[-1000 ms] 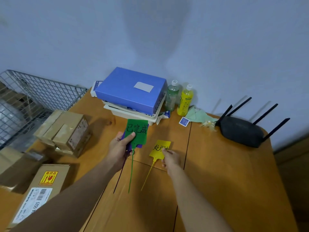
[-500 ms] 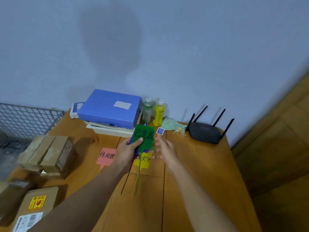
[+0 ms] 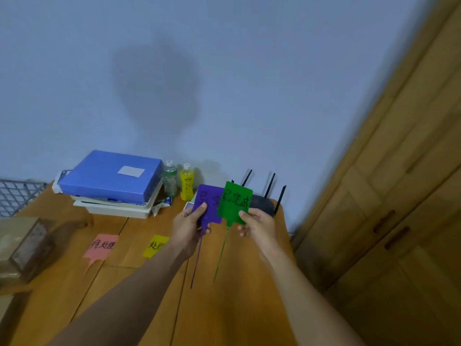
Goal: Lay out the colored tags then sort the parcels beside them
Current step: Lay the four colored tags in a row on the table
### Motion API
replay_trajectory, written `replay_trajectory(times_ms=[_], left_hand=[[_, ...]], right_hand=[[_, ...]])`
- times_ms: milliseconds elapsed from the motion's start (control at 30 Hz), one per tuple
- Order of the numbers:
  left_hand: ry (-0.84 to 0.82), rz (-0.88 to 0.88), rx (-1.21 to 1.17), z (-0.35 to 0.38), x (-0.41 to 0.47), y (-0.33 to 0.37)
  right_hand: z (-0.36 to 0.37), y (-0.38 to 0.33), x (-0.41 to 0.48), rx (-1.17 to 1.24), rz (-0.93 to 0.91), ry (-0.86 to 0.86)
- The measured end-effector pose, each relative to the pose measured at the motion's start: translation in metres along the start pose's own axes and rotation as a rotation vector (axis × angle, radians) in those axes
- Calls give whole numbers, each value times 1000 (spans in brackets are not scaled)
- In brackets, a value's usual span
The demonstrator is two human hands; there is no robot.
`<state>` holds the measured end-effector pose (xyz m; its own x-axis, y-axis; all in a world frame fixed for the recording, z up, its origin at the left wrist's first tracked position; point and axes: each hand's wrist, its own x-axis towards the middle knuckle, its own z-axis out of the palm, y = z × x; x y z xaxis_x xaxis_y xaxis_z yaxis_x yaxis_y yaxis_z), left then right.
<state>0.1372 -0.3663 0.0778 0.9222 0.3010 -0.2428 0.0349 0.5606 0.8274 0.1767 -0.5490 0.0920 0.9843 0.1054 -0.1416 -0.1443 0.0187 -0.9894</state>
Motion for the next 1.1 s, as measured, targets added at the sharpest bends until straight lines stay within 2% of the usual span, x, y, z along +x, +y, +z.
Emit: replay_trajectory(times_ms=[100,200,400,567,800,1033,1100], left_hand=[[37,18,-28,9,0,-15],[59,18,-28,11,-1,-27],[127,-5,-10,-9,15,-46],[208,-31,26,-48,31,-61],[229,-76,67,-79,39,-75],[162,-102,88,-38,38,-79],[117,-114,117,-17,37,-82]], right_hand=[[-41,13,5,74,67,29],[-55,49,16,95,209,52],[-19,142,55,128,526,78],[0,202,84,41,656,118],[-14,226,96,-155,655,116],[-48,185,74,-449,530,81],[-69,170,69,-464,507,114]])
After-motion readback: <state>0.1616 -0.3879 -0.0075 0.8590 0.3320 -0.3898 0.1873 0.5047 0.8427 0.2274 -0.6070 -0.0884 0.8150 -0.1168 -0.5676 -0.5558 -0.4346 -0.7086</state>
